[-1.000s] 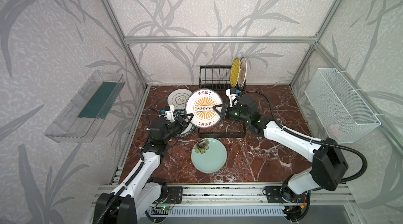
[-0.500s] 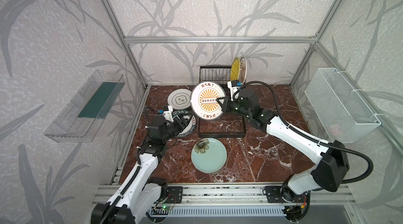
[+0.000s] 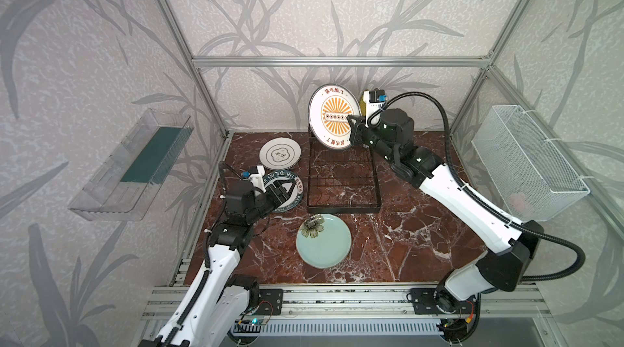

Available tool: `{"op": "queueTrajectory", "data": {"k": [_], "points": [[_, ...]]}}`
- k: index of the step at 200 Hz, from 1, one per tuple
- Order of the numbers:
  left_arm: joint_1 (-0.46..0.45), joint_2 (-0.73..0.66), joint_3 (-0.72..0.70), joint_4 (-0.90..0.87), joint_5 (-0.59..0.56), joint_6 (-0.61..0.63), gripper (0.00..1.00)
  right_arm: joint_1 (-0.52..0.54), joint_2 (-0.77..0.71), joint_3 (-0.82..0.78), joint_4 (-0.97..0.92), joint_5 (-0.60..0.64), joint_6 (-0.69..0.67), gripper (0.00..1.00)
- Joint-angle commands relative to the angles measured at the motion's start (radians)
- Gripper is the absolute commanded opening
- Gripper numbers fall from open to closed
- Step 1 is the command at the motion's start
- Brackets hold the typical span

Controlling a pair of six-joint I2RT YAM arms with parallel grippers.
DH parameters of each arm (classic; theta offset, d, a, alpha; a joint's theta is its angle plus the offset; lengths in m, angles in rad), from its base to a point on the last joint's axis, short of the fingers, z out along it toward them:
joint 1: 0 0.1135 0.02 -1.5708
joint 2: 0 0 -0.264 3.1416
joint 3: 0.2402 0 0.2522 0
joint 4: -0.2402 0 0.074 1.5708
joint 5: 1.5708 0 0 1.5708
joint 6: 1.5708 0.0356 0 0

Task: Load plates into a dish rack
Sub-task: Place the plate on the dish rack.

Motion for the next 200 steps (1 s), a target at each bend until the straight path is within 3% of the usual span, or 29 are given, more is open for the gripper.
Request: {"op": "queueTrajectory", "data": {"k": [1,92,145,200], "points": [[-0.001,-0.021,0.023,-0.032,-0.013,0.015,0.65,-0.006,0.050,0.094,-0.005,0.135,-0.055,0.00],[-0.001,-0.055,-0.011,-0.035,0.009,-0.002,0.65,0.013,0.307,0.432,-0.111,0.443,-0.112,0.00],[-0.001,-0.065,-0.044,-0.004,0.018,-0.034,0.65,0.032,0.535,0.764,-0.268,0.640,-0.161,0.00],[-0.002,-0.113,-0.075,-0.020,0.024,-0.050,0.65,0.044,0.716,1.035,-0.388,0.752,-0.143,0.00]]}}
